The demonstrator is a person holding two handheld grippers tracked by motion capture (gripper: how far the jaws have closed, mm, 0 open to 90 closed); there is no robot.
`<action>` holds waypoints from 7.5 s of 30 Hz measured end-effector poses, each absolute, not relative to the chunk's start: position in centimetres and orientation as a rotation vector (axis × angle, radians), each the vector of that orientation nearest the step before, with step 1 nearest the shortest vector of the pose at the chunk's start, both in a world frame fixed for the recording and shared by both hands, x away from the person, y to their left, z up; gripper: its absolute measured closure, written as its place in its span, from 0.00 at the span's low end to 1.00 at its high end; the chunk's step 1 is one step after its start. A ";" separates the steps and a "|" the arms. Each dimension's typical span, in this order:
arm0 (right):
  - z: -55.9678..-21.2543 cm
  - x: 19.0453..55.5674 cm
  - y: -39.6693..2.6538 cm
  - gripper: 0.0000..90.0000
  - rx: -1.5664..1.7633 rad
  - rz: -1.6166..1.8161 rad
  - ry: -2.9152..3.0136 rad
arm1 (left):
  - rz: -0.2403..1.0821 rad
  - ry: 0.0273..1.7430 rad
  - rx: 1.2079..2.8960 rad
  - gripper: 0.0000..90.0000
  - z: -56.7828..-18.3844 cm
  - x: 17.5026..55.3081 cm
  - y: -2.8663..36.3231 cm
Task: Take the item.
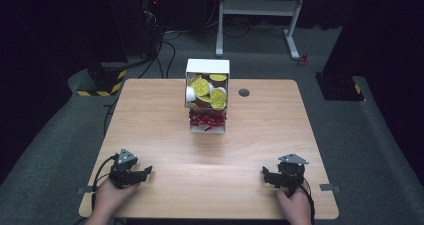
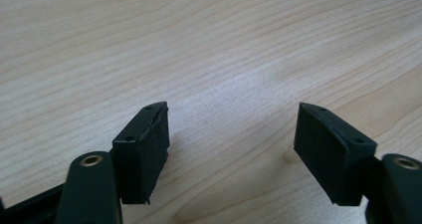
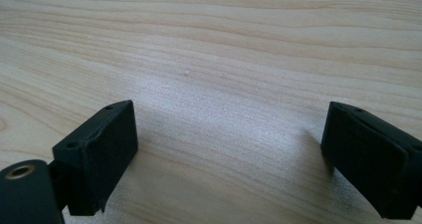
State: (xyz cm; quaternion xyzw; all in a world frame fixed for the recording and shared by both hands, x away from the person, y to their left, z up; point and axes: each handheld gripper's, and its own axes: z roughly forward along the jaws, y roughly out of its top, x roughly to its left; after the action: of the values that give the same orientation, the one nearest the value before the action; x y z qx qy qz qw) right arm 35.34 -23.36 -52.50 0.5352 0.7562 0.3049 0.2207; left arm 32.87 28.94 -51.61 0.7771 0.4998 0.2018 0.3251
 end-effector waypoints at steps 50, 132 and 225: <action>-52.5 35.3 -23.4 0.09 1.470 0.847 2.098 | 0.546 1.187 1.882 0.37 -47.6 33.3 24.9; -52.5 35.3 -23.2 0.09 1.411 0.867 2.157 | 0.626 1.106 1.853 0.41 -44.1 43.6 14.6; -52.5 35.2 -23.2 0.09 1.395 0.874 2.176 | 0.665 1.070 1.709 0.96 -42.9 40.4 15.9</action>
State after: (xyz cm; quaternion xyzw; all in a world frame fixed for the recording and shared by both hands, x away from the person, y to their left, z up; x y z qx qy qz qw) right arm 35.21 -23.18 -52.47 0.5004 0.7806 0.3134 0.2050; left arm 40.40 15.86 -42.93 0.7027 0.4400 0.2733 0.4878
